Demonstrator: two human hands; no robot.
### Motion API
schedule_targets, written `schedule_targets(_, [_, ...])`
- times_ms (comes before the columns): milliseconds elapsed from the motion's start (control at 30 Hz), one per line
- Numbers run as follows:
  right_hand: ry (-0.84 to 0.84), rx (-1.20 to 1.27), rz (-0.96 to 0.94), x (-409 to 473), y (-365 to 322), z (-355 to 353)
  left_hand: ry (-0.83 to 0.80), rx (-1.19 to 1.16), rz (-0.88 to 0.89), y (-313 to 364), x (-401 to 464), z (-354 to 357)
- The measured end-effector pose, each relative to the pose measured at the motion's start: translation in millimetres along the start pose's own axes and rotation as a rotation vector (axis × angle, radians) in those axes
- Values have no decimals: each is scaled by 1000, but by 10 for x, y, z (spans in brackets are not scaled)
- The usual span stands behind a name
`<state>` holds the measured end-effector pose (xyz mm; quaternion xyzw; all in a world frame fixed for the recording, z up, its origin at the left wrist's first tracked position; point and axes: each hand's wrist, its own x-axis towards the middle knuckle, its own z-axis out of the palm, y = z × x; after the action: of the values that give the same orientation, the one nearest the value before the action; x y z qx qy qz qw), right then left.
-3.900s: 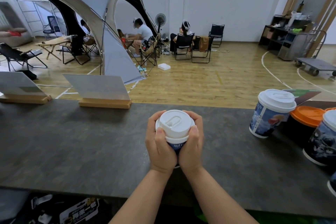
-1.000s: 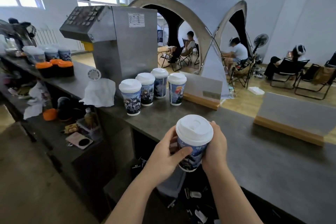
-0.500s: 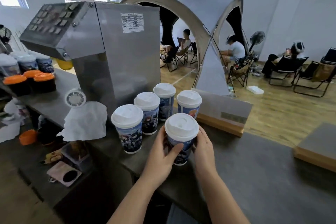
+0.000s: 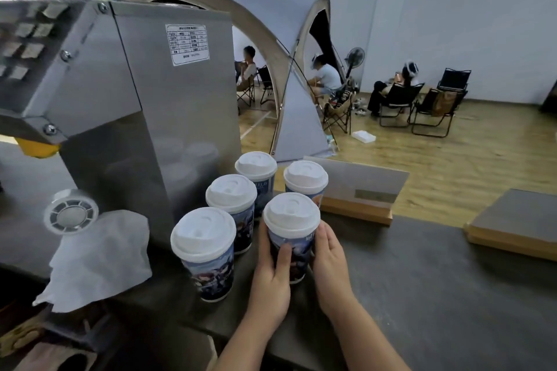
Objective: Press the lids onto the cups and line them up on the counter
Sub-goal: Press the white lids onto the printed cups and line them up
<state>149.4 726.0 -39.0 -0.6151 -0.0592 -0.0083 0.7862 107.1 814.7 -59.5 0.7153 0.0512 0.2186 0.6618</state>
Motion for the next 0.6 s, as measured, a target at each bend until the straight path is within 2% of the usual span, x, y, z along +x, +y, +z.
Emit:
schedule_targets(333, [77,-88,-117,18,99,100,-77,-23,63,-38,129,-18])
schedule_targets(467, [93,-120,-116,31,114,96,-96,-15,82,-5,170,-21])
schedule_targets(600, [110,-66,-21,26,142,76,-117,-20,98,-1,131,2])
